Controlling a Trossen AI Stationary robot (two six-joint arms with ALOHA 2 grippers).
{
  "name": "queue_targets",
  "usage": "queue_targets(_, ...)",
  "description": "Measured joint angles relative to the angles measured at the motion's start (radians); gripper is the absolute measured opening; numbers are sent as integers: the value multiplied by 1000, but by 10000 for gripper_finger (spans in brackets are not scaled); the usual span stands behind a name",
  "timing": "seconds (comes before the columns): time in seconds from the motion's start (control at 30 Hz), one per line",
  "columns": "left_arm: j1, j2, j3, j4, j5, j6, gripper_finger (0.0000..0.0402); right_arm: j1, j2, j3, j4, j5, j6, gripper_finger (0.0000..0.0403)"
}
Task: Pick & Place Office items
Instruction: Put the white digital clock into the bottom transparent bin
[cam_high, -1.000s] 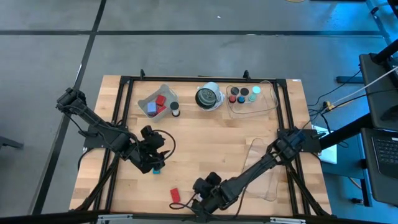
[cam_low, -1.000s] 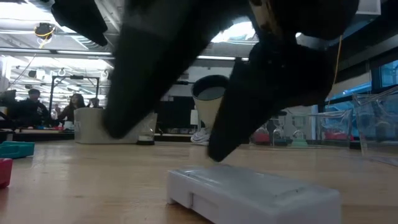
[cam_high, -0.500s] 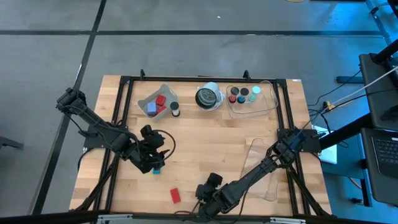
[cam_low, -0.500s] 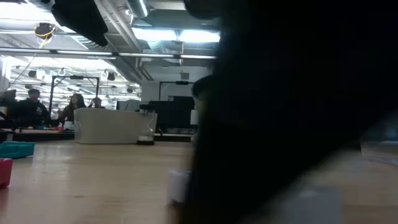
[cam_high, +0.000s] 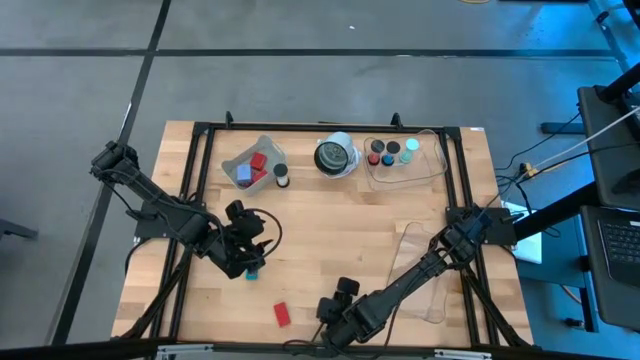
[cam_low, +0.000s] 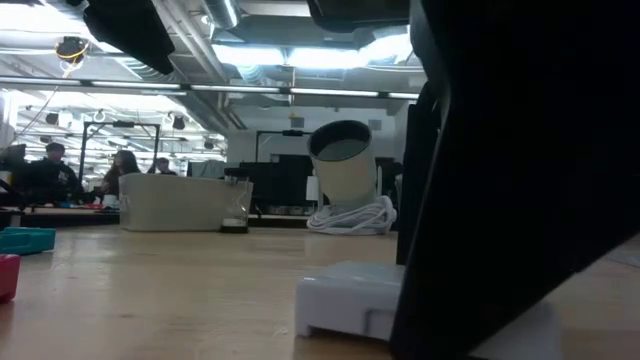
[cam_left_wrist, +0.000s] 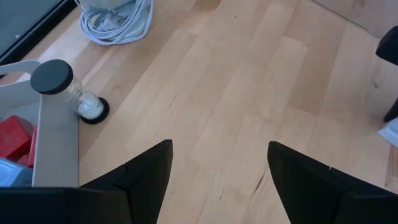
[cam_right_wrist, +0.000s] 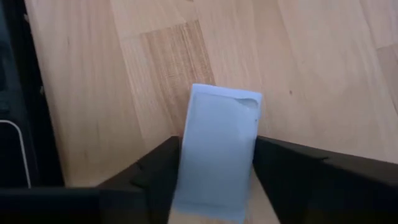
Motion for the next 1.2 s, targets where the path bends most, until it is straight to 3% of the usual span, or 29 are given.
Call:
queue_targets(0.1,0,0,0,-1,0,0,260,0,-2,0,1,-4,0,156)
queue_targets(0.43,0,0,0,-2,-8,17,260,-1,-61,-6,-52,-22,90,157)
queue_targets(0.57,0,0,0,-2,-23,18,260,-2,-134,-5,-164,4,124,162)
queue_targets(0.8,0,0,0,-2,-147,3,260,-2,-281,-3,-438,69,169,161)
queue_targets(1.03,4,0,0,-1,-179,18,260,25,-417,-3,-790,115,342,161)
queue_targets(1.2,22,0,0,0,-180,16,260,61,-489,-81,-771,152,402,160)
